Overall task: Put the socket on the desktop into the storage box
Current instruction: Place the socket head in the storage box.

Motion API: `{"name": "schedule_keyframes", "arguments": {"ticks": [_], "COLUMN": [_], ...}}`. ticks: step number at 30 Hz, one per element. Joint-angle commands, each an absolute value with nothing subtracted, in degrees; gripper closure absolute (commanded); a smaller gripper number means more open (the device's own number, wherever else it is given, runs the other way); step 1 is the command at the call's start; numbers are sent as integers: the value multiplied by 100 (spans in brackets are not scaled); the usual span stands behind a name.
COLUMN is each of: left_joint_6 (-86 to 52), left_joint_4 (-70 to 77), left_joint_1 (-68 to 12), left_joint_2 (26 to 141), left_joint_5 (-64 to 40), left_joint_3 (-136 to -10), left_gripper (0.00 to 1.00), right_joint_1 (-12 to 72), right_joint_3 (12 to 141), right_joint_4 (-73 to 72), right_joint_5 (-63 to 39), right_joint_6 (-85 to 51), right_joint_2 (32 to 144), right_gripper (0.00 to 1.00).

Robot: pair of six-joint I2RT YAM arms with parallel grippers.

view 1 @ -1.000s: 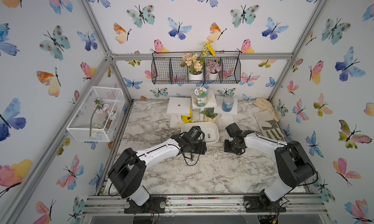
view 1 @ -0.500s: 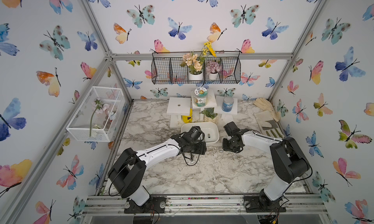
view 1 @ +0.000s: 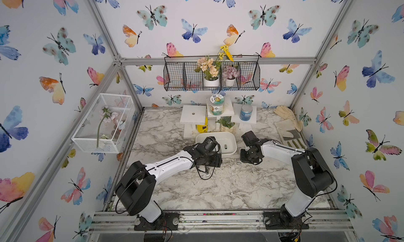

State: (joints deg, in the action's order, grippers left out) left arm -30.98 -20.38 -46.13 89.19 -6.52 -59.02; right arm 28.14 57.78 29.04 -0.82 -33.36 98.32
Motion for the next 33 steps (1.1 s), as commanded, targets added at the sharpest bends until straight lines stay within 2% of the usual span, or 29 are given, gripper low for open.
{"name": "schedule_keyframes", "arguments": {"ticks": [1, 16, 33], "left_joint_6": [-3121, -3348, -3410], "left_joint_4": [-2048, -2083, -2316], "left_joint_1": [-4525, -3840, -2889], "left_joint_2": [8665, 7804, 6800], "left_joint_5": [-467, -379, -512], "left_joint_3": [-5836, -5291, -4618], "left_gripper": [31, 27, 26], "right_joint_1": [2786, 2795, 3330], "right_joint_3": [6010, 7038, 8306], "right_joint_4": [3138, 3520, 3120], "right_joint_5": [-67, -440, -981], "right_joint_6": [-3278, -3108, -3226], "right_joint_2": [9549, 9193, 10631], "right_gripper": [82, 82, 83]}}
